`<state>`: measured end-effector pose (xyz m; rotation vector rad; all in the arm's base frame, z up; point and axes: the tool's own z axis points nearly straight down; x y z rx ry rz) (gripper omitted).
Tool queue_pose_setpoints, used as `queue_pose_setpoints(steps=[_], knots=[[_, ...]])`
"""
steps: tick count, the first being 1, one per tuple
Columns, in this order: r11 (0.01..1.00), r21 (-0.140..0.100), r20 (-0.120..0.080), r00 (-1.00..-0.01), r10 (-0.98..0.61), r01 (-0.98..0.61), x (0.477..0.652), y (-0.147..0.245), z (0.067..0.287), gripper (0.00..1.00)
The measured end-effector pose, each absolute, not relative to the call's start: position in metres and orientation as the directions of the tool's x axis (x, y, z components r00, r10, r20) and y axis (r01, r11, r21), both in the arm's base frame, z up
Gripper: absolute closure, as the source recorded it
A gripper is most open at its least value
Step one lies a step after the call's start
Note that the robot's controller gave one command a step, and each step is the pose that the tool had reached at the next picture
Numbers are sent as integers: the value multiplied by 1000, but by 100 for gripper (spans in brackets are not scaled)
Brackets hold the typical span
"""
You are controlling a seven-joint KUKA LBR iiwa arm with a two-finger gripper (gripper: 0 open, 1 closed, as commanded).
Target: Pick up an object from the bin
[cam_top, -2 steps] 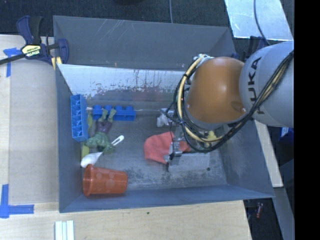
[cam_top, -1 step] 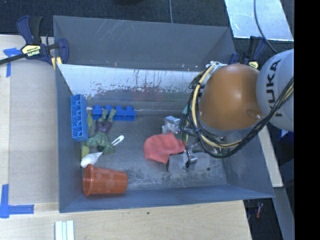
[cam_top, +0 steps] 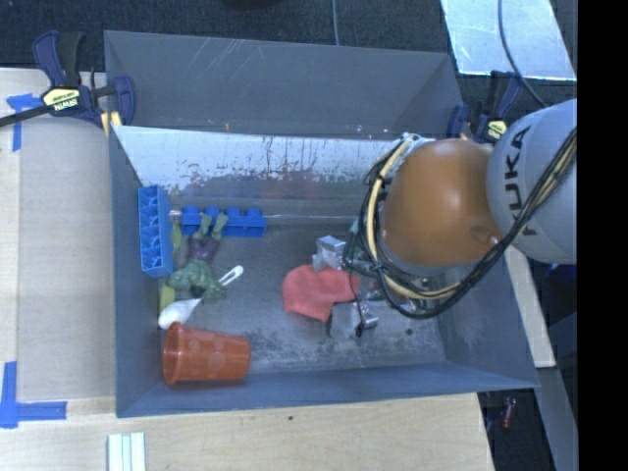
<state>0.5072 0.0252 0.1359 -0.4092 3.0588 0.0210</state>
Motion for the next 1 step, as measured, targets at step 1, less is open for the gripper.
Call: queue_pose_setpoints(steps=[1], knots=[[999, 20, -59, -998, -25, -26, 533, 23, 127, 0]])
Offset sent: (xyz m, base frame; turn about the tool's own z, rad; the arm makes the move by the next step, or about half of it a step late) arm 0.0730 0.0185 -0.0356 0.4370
